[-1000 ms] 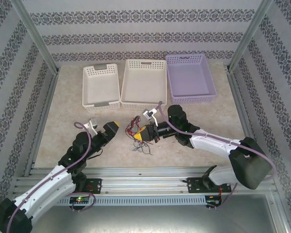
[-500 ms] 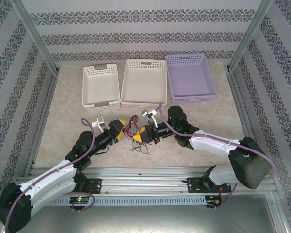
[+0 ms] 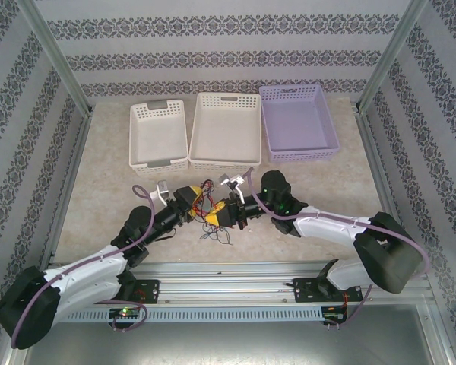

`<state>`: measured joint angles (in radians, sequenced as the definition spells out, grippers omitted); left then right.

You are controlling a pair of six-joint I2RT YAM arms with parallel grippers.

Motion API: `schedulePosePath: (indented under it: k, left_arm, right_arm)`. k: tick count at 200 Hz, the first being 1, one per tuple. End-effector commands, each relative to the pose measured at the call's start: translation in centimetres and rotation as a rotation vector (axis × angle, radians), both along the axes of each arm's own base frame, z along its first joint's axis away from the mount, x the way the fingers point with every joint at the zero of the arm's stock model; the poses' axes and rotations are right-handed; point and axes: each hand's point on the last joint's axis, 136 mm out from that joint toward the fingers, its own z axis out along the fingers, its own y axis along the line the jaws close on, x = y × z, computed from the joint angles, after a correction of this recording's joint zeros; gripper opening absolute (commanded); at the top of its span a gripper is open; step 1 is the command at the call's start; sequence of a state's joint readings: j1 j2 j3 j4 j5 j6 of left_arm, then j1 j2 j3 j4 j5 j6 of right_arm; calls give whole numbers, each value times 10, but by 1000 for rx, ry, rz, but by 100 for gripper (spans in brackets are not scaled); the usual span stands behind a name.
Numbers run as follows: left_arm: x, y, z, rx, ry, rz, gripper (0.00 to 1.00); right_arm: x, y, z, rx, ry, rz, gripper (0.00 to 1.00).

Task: Untangle the cables

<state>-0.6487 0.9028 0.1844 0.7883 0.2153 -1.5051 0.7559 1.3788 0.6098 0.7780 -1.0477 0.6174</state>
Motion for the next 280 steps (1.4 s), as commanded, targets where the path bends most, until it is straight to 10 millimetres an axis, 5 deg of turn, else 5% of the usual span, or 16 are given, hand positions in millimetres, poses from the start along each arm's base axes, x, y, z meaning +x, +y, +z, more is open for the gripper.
schedulePosePath:
  k: [1,38,153,203,213,233,254,280]
  left_arm:
    - [-9,-3,24,-80,-69,-24,72]
    - [-11,-2,30,-81,-87,-22,63]
    - [-11,4,30,-81,-102,1,0]
    - [-11,12,15,42,-84,39,0]
    - [-11,15,8,122,-70,48,0]
    - [-12,20,6,287,-96,51,0]
    - [-11,21,6,393,-127,38,0]
    - [-8,19,1,507,-136,14,0]
  right_arm:
    - [4,0,17,79,-121,-46,0]
    - [1,2,15,81,-119,-25,0]
    - [-9,-2,-2,52,-102,-12,0]
    - [15,-27,-5,13,-67,-151,0]
    - [24,-37,-3,7,-56,-207,9]
    - [33,-57,1,5,-56,-295,47]
    - [29,-71,7,-7,-93,-340,67]
    - [33,-84,18,-3,-132,-436,78]
